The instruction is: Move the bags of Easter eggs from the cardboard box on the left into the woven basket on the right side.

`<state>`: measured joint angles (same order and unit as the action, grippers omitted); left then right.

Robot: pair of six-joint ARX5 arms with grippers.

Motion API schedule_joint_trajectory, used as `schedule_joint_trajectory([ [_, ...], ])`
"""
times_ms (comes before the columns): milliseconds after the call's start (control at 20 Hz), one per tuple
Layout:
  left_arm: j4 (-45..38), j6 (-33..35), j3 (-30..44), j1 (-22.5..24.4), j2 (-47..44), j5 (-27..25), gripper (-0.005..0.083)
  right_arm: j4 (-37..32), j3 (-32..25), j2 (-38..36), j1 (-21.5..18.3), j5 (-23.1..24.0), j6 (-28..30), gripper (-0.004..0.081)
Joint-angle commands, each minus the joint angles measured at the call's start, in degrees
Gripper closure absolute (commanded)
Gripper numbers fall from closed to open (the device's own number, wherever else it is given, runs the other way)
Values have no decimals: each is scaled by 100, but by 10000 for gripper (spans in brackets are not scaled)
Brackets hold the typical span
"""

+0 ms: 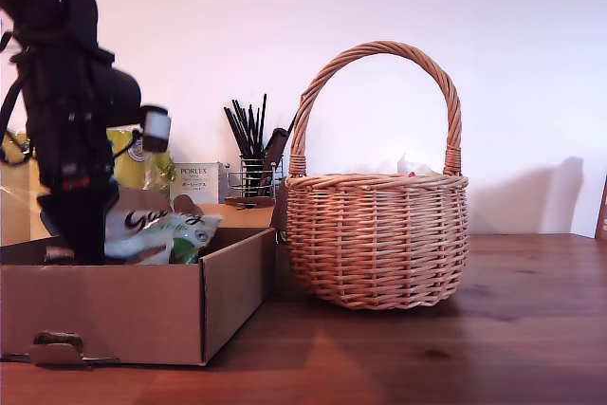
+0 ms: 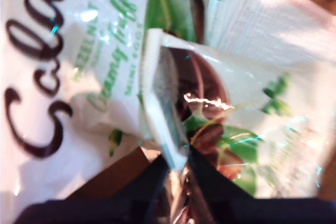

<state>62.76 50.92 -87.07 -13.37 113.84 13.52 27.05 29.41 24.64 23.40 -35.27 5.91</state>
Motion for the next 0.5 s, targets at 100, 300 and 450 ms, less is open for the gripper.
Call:
schedule_joint_trajectory([
  [100,468,-210,-638,-52,122,66,798,-50,31,-7,22,-15,17,782],
  [300,957,-413,-1185,-186,122,103,798,-48,31,-7,22,-15,17,782],
  [450,1366,-610,-1443,-330,70,94,798,-48,31,-7,22,-15,15,782],
])
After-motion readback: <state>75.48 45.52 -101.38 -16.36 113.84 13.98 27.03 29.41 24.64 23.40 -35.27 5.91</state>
